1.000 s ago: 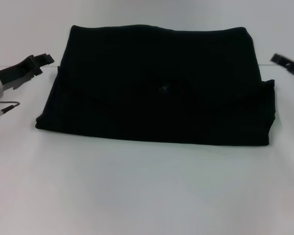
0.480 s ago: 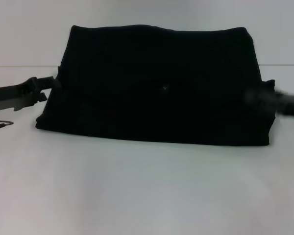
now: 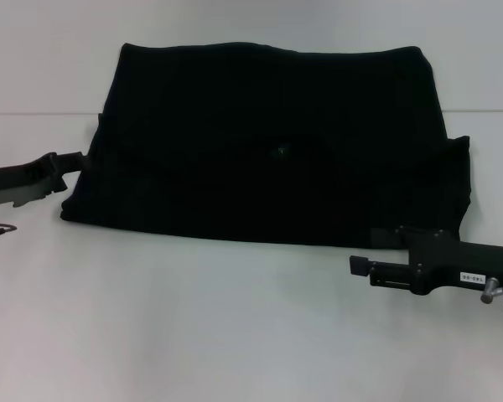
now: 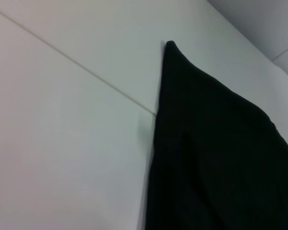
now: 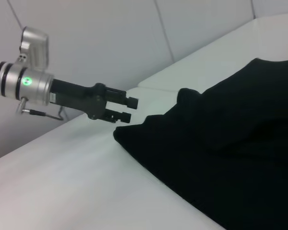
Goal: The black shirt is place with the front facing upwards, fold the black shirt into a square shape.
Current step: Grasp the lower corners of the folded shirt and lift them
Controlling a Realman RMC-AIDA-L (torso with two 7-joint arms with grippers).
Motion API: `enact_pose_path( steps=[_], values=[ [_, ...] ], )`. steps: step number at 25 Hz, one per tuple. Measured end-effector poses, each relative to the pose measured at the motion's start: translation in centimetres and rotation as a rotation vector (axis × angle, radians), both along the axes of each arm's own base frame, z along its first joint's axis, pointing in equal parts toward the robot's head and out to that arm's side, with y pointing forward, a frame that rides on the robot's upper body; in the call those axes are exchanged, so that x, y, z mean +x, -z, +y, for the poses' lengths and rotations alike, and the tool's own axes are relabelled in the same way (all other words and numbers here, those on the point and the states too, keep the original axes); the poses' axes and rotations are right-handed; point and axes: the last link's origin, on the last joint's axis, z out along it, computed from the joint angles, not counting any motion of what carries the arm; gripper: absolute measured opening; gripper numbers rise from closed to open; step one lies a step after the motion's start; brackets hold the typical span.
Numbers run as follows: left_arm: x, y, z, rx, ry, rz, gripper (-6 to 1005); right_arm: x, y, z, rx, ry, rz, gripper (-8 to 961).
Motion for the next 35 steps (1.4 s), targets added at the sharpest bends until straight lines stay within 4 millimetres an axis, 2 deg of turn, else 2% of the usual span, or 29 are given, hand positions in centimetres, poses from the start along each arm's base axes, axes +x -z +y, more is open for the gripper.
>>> enact_pose_path(
  steps=[13,27,35],
  values=[
    [-0.7,1.5,-0.9,-0.027,-0.02,0.028,683,-0.4,0.1,0.2,-0.003,-0.011,0.007,791],
    [0.9,2.7,-1.6,-0.131,0.059,-0.009,666,-0.4,0.1,0.3,0.007,0.0,0.009,793],
    [0.9,3.3,-1.3,-0.152,0.067,0.063,425,-0.4,0.1,0.3,0.003,0.006,0.016,792]
  ],
)
